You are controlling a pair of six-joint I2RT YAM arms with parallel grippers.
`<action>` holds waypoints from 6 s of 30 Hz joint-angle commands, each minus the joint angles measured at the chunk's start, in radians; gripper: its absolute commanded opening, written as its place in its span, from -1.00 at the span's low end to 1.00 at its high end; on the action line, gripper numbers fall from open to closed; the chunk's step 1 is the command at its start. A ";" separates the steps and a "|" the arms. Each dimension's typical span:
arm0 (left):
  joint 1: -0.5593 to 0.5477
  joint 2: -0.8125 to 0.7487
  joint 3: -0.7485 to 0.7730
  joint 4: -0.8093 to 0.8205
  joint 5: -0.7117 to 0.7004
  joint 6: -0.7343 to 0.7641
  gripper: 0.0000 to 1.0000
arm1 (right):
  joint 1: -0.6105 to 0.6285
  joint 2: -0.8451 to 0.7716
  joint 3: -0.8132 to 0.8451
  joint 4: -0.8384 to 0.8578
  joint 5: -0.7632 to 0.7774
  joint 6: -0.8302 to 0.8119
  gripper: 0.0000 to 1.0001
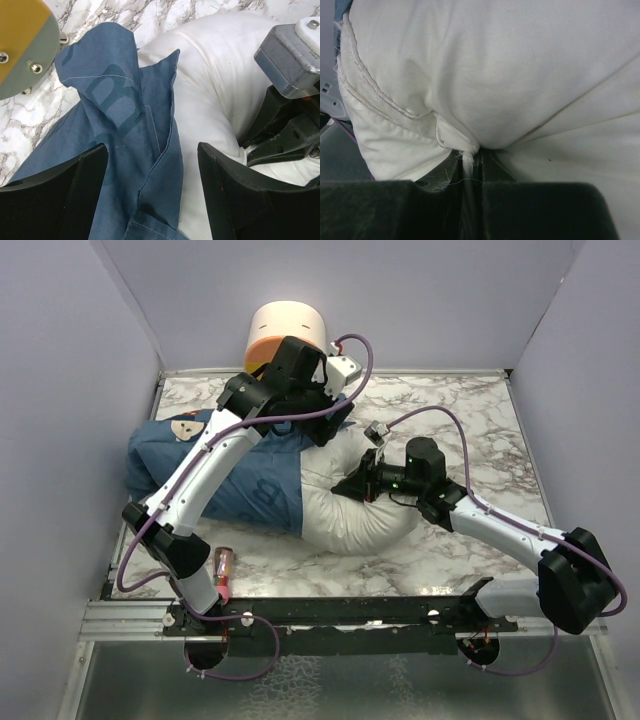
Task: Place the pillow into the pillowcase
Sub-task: Stuff the pillow into the pillowcase.
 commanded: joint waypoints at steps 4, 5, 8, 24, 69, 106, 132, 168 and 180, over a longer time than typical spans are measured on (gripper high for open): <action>-0.007 -0.006 -0.064 0.026 -0.011 -0.011 0.38 | 0.009 0.008 -0.032 -0.058 0.001 0.020 -0.97; -0.007 -0.006 -0.074 0.032 -0.002 -0.017 0.36 | 0.009 0.010 -0.032 -0.057 0.001 0.020 -0.97; -0.007 0.027 -0.070 0.062 0.001 -0.046 0.06 | 0.009 0.013 -0.030 -0.051 -0.008 0.017 -0.97; -0.004 -0.171 -0.087 0.715 0.350 -0.615 -1.00 | 0.008 -0.054 0.160 -0.029 0.110 0.054 -0.99; -0.036 -0.825 -1.299 1.364 0.474 -1.045 -1.00 | -0.017 -0.383 0.219 -0.622 0.364 -0.260 0.60; -0.073 -0.679 -1.459 1.651 0.714 -1.139 -1.00 | 0.071 0.063 0.060 0.114 0.423 0.097 -0.99; 0.004 -0.185 -0.288 0.238 -0.380 -0.655 0.98 | 0.069 -0.285 -0.098 -0.125 0.270 -0.037 -0.45; 0.013 -0.311 -0.496 0.756 0.170 -0.643 -1.00 | -0.084 0.020 0.247 -0.528 0.032 -0.605 0.98; -0.069 -0.167 -0.384 1.353 0.325 -1.037 -1.00 | -0.023 0.050 0.287 0.054 0.279 -0.029 -0.99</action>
